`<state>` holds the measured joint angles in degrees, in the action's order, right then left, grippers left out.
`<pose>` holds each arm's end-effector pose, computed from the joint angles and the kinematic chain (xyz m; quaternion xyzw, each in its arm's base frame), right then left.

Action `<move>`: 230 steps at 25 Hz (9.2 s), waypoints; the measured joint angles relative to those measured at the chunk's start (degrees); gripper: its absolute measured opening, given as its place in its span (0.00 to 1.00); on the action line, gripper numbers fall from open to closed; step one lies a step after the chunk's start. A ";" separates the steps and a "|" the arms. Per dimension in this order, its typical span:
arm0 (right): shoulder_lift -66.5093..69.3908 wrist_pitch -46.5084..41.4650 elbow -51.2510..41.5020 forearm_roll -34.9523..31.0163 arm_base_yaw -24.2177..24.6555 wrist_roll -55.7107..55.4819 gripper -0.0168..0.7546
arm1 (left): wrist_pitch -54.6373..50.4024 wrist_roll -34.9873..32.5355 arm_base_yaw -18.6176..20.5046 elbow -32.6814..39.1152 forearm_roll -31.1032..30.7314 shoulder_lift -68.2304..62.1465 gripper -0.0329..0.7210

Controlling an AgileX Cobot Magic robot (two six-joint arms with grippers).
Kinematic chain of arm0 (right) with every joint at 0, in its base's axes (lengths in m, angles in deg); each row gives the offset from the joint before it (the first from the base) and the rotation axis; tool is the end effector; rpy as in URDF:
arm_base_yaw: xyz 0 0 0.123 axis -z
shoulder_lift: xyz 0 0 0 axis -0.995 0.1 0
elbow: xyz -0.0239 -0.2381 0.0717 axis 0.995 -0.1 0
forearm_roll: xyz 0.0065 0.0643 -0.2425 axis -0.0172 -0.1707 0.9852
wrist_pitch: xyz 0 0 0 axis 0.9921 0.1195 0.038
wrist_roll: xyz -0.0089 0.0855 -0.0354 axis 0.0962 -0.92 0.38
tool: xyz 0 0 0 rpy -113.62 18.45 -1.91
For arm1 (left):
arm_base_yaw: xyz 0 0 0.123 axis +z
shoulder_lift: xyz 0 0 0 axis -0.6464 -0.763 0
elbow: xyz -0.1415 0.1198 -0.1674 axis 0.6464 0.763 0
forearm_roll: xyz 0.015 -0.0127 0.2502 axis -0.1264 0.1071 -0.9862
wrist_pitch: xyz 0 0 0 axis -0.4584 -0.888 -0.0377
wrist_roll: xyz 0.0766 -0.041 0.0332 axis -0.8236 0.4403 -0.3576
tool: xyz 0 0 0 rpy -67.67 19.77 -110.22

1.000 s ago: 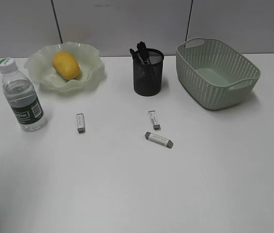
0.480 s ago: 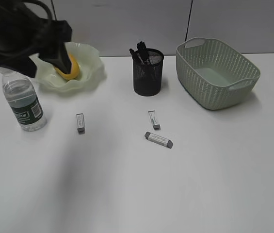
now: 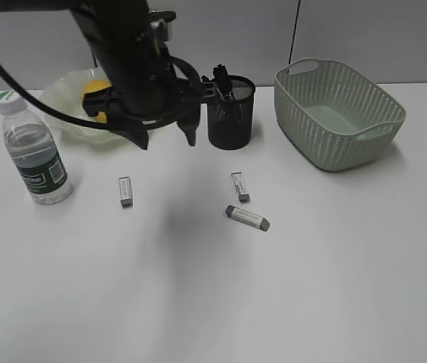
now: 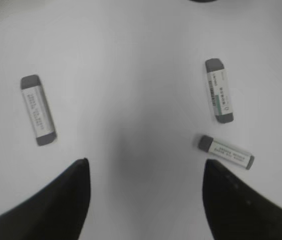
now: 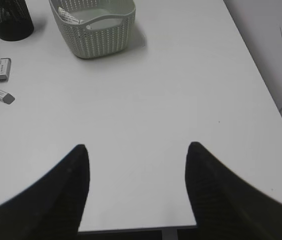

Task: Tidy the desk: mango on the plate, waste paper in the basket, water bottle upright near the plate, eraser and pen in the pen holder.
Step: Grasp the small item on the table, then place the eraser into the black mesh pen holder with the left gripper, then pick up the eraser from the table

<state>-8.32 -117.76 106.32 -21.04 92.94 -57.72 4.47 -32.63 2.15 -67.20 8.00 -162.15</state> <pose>0.0313 0.0068 0.2801 -0.0118 0.8422 -0.0154 0.5388 0.3227 -0.2447 0.2110 0.0159 0.9835 -0.0767 0.1631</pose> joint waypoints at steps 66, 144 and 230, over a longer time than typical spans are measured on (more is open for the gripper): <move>0.00 0.00 0.00 0.00 0.00 0.00 0.65 | -8.22 16.82 -8.05 -35.79 -8.20 -34.12 0.24; 0.00 0.00 0.00 -0.04 0.00 -0.05 0.65 | -14.47 -29.56 20.26 -36.41 -5.71 -6.04 0.68; 0.00 0.00 0.00 -0.04 0.00 -0.05 0.64 | -6.22 -37.39 38.48 61.44 5.98 111.59 0.65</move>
<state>-8.32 -117.76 106.32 -21.08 92.94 -57.76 -1.75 -70.01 40.63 -5.76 13.99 -50.56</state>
